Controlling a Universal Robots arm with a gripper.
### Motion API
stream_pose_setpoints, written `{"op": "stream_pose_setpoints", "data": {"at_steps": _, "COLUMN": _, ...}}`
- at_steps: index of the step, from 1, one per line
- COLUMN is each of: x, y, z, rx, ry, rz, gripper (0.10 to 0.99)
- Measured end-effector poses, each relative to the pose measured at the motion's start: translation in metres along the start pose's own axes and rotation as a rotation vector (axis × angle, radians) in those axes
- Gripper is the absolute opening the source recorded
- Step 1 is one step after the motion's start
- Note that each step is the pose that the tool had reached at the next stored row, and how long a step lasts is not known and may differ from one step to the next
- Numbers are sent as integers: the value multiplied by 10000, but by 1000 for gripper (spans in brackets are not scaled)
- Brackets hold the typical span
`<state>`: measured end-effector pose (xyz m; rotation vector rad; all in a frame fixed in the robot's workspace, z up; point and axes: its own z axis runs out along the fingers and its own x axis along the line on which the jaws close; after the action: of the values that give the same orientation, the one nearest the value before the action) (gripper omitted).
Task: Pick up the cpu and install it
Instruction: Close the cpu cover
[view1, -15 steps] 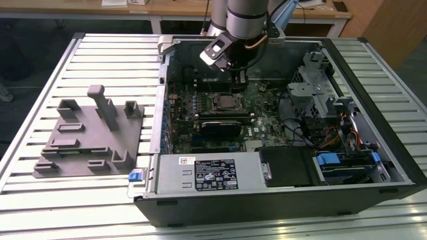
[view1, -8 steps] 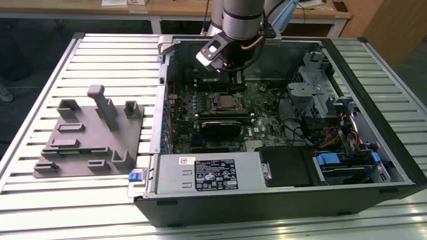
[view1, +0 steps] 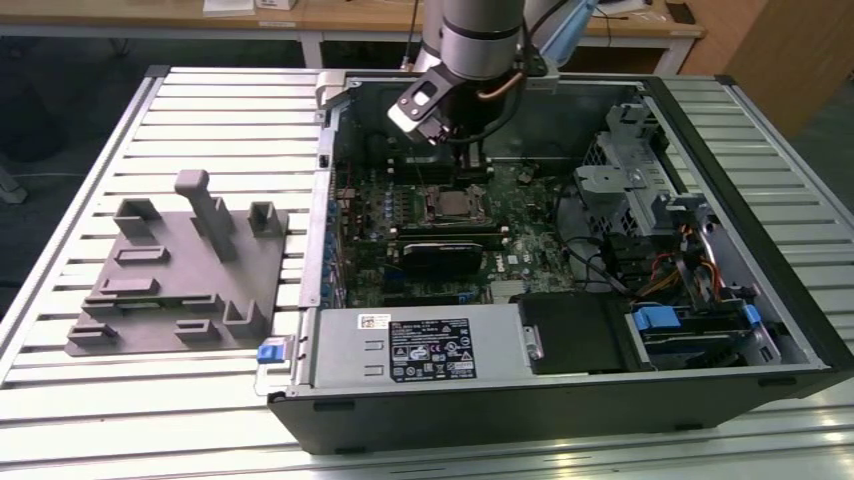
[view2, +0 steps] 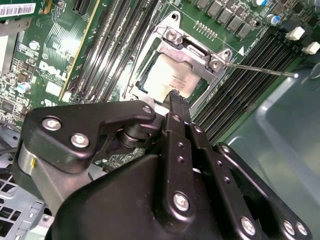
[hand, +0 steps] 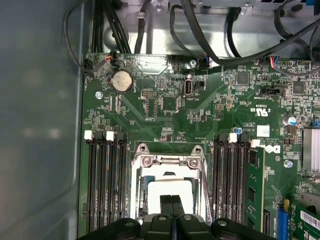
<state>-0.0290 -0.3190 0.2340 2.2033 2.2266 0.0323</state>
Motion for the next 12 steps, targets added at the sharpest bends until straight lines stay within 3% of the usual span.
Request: {"op": "stream_pose_setpoints", "data": {"at_steps": 12, "x": 1, "y": -88, "z": 23, "rx": -1, "ry": 1, "rz": 0, "gripper": 106}}
